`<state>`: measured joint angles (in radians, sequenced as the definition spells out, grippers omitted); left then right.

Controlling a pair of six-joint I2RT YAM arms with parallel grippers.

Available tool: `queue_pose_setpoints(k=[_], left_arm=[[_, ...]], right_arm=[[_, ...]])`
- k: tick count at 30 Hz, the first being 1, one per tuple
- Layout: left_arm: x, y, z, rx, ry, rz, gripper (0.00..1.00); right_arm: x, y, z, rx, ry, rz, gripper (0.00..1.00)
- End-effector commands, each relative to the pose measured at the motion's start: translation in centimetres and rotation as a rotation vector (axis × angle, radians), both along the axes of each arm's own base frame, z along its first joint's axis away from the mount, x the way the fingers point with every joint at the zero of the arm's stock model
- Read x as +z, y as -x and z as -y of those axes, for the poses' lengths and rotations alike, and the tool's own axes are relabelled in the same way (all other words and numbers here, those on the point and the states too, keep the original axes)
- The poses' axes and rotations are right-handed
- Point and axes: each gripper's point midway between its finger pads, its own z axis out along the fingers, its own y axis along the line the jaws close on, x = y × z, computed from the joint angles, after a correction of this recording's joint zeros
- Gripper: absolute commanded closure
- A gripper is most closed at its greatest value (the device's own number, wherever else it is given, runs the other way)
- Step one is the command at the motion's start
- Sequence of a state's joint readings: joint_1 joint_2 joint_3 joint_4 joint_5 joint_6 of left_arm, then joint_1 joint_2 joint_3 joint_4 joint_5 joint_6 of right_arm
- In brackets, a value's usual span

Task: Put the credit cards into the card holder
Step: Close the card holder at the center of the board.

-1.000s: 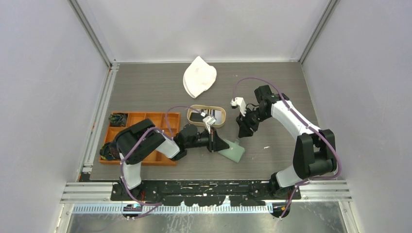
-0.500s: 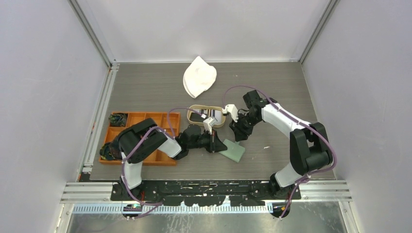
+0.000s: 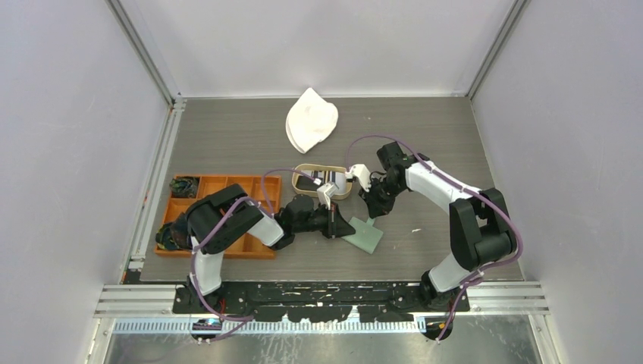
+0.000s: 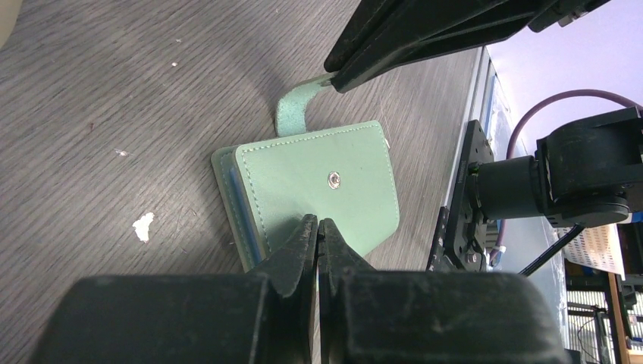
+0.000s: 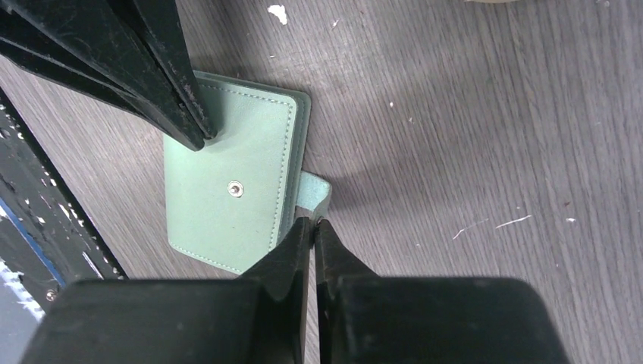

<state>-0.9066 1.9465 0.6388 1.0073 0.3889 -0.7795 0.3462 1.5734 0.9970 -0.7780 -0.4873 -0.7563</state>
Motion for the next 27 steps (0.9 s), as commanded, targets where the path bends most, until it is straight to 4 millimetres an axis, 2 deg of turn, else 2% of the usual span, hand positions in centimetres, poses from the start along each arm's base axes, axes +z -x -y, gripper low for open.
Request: queue_pose_setpoints(k=[1, 4, 7, 9, 13, 16, 23, 27], left_arm=[[-1.3, -0.3, -0.5, 0.023, -0.040, -0.004, 0.98], [-1.3, -0.3, -0.7, 0.033, -0.042, -0.010, 0.99], [-1.4, -0.3, -0.8, 0.039, -0.046, -0.017, 0.99], [-1.4, -0.3, -0.8, 0.043, -0.046, -0.023, 0.99], [-1.5, -0.3, -0.7, 0.044, -0.044, -0.029, 0.99], [-1.5, -0.3, -0.8, 0.045, -0.045, -0.031, 0.99], [-1.4, -0.2, -0.8, 0.043, -0.040, -0.033, 0.99], [-1.3, -0.1, -0.7, 0.047, -0.022, -0.053, 1.00]], right_arm=[[1.0, -0.5, -0.7, 0.010, -0.022, 0.001, 0.95], [1.4, -0.1, -1.0, 0.004, -0.038, -0.016, 0.93], [1.6, 0.2, -1.0, 0.004, -0.042, -0.034, 0.84], [1.7, 0.2, -0.9, 0.003, -0.038, -0.036, 0.83], [2.1, 0.2, -0.9, -0.004, -0.039, -0.029, 0.89], [2.3, 0.2, -0.9, -0.010, -0.042, -0.024, 0.90], [1.7, 0.0, -0.9, -0.025, -0.033, -0.035, 0.99], [1.6, 0.0, -1.0, -0.030, -0.035, -0.046, 0.99]])
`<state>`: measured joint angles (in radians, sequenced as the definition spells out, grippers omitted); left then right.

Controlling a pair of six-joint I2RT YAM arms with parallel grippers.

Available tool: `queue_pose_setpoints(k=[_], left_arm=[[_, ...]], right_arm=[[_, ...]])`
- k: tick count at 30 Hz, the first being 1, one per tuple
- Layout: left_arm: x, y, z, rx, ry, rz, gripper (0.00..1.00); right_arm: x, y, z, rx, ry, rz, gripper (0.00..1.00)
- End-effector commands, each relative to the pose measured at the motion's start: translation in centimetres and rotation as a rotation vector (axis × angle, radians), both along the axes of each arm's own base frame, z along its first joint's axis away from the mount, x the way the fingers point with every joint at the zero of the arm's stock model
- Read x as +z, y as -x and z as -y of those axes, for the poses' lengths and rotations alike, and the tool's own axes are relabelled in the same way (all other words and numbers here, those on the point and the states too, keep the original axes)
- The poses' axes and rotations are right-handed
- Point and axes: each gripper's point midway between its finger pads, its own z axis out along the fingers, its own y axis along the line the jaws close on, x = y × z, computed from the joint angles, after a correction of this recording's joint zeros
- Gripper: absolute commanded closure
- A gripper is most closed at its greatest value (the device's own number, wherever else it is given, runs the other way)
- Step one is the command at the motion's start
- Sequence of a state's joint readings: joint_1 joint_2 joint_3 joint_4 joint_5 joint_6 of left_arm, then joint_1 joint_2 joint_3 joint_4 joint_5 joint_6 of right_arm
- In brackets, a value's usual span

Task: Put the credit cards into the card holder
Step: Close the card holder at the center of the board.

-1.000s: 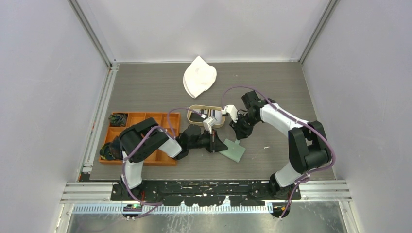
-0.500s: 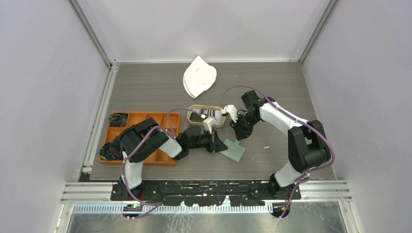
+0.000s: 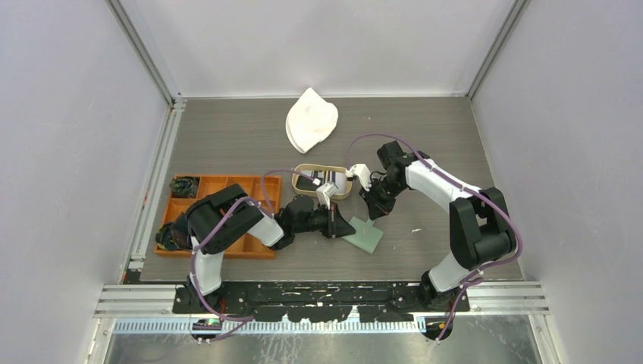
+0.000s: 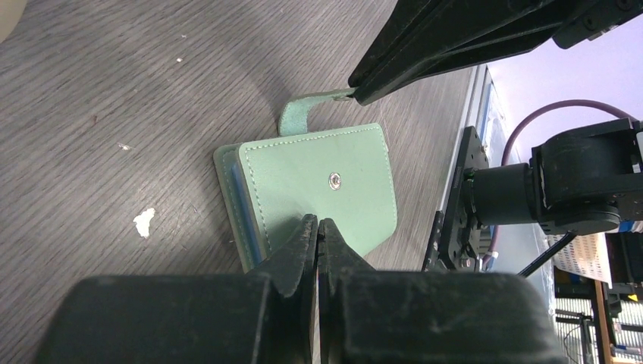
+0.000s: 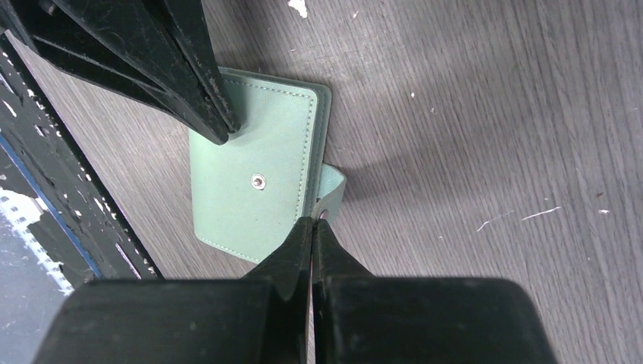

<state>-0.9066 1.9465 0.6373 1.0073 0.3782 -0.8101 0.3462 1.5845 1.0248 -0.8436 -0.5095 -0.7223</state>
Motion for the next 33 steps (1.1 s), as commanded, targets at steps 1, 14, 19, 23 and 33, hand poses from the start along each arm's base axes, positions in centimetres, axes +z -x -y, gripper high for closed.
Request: queue_pose_setpoints(k=[1, 14, 19, 23, 33], left_arm=[[-1.3, 0.0, -0.7, 0.037, -0.023, -0.039, 1.00], [-0.3, -0.3, -1.4, 0.162, 0.047, -0.135, 1.00], [-0.3, -0.2, -1.1, 0.174, 0.051, -0.151, 1.00], [-0.5, 0.0, -1.0, 0.174, 0.052, -0.161, 1.00], [-0.3, 0.0, -0.9, 0.165, 0.066, -0.161, 1.00]], right_arm=[[1.5, -0.9, -1.0, -0.002, -0.043, 0.033, 0.99], [2.8, -1.7, -2.8, 0.054, -0.096, 0.209, 0.99], [1.8, 0.1, -3.0, 0.142, -0.080, 0.186, 0.99], [1.2, 1.0, -3.0, 0.183, -0.068, 0.163, 0.99], [-0.4, 1.7, -2.9, 0.223, -0.013, 0.127, 0.99]])
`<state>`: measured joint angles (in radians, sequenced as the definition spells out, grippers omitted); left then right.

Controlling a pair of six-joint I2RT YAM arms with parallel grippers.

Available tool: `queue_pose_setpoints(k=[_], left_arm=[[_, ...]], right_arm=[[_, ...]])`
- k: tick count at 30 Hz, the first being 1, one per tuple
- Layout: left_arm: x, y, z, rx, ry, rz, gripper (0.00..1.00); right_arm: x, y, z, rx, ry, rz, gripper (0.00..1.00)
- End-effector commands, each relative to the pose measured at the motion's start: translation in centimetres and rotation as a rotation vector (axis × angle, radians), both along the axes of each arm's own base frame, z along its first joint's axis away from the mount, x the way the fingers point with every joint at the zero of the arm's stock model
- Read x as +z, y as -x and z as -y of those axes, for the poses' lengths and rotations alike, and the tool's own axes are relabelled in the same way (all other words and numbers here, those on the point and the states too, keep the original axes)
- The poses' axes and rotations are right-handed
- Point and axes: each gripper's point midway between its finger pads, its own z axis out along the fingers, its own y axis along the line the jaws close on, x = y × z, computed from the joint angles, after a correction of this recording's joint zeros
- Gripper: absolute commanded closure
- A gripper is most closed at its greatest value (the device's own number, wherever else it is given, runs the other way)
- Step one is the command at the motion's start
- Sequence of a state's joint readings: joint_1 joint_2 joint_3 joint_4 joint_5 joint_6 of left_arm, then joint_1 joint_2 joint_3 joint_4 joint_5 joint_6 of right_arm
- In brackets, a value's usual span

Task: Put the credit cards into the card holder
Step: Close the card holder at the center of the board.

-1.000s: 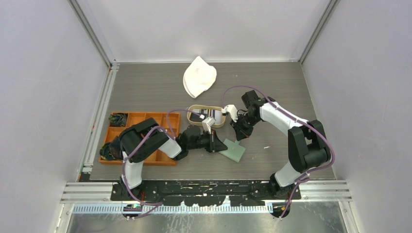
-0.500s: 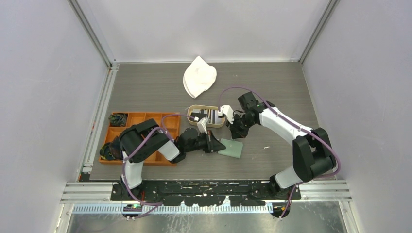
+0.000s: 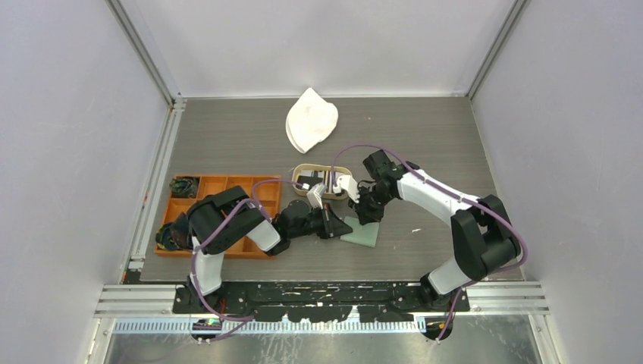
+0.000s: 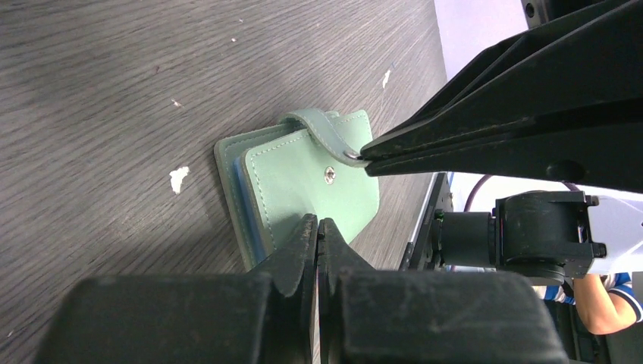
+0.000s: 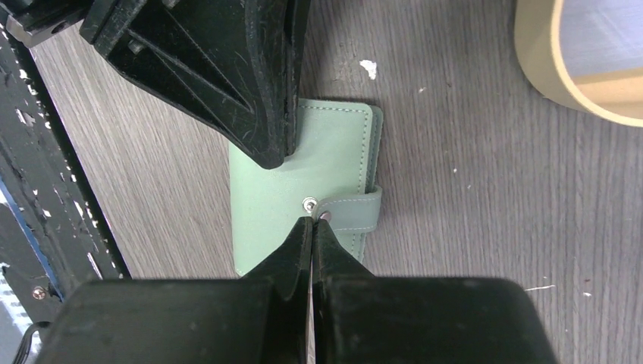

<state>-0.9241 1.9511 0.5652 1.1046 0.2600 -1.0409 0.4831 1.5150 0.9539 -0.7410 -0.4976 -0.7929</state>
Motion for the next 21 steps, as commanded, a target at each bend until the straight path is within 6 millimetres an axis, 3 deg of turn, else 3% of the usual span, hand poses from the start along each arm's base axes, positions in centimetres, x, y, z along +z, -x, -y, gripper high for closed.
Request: queue_pose_setpoints(k=[1, 21], left_arm=[[-0.32, 0.09, -0.12, 0.006, -0.001, 0.011, 1.00], [-0.29, 0.20, -0.06, 0.001, 0.010, 0.013, 1.00]], right_arm=[[-0.58, 0.48, 0.20, 0.030, 0.024, -0.007, 0.99], [-1.49, 1.19, -0.03, 0.075, 0.068, -0.014, 0.99]])
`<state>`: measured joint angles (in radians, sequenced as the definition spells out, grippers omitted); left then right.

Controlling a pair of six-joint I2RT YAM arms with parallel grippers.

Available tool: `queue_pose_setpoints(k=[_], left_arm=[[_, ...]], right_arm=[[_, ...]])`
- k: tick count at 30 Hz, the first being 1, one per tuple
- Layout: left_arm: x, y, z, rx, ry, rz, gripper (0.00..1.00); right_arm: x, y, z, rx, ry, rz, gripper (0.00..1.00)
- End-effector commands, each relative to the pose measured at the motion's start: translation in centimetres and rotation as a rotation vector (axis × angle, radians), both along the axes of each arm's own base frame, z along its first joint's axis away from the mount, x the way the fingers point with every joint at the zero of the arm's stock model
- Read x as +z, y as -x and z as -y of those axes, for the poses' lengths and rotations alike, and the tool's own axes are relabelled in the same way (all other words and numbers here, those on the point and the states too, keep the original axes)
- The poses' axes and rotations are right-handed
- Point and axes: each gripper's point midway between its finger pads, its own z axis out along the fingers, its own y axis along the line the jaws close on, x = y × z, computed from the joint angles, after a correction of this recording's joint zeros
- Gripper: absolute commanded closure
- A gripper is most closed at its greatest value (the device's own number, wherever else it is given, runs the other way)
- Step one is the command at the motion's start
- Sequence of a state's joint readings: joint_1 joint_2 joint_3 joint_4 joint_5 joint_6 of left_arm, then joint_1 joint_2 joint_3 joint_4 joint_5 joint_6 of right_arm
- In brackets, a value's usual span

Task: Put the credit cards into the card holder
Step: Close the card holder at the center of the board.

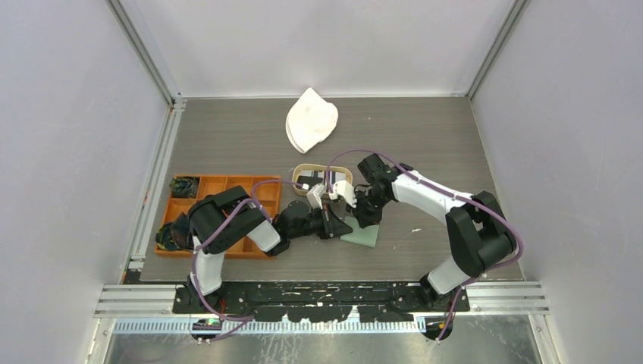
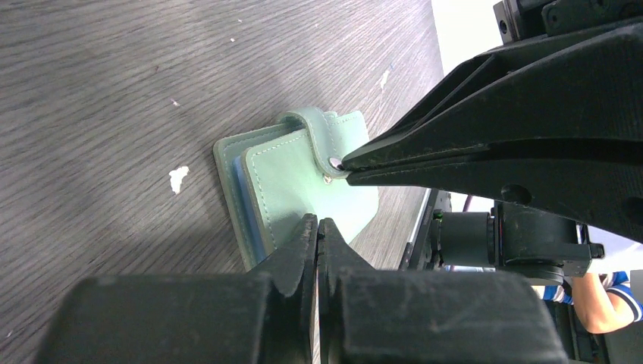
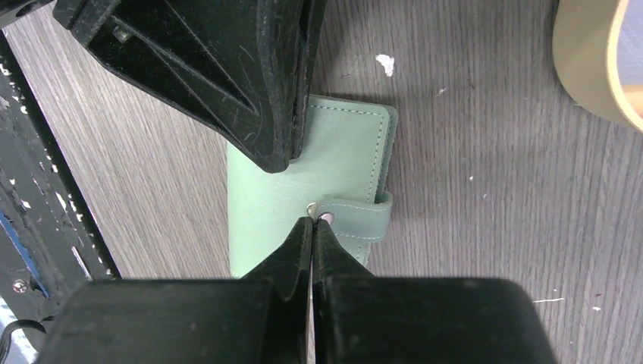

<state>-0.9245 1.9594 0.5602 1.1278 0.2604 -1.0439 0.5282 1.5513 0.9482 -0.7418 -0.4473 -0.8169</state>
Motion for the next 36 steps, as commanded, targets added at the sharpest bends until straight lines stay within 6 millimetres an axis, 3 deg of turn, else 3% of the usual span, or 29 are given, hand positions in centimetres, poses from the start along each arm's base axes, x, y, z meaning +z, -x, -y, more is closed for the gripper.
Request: queue_pose_setpoints(k=[1, 24, 36], left_arm=[[-0.3, 0.1, 0.0, 0.000, 0.002, 0.011, 1.00], [0.0, 0.2, -0.1, 0.000, 0.012, 0.018, 1.00], [0.2, 0.3, -0.1, -0.005, 0.027, 0.026, 1.00]], right_arm=[[-0.1, 0.6, -0.1, 0.023, 0.004, -0.015, 0.99], [-1.2, 2.1, 0.3, 0.094, 0.068, -0.039, 0.99], [-2.5, 0.5, 0.3, 0.004, 0.134, -0.005, 0.99]])
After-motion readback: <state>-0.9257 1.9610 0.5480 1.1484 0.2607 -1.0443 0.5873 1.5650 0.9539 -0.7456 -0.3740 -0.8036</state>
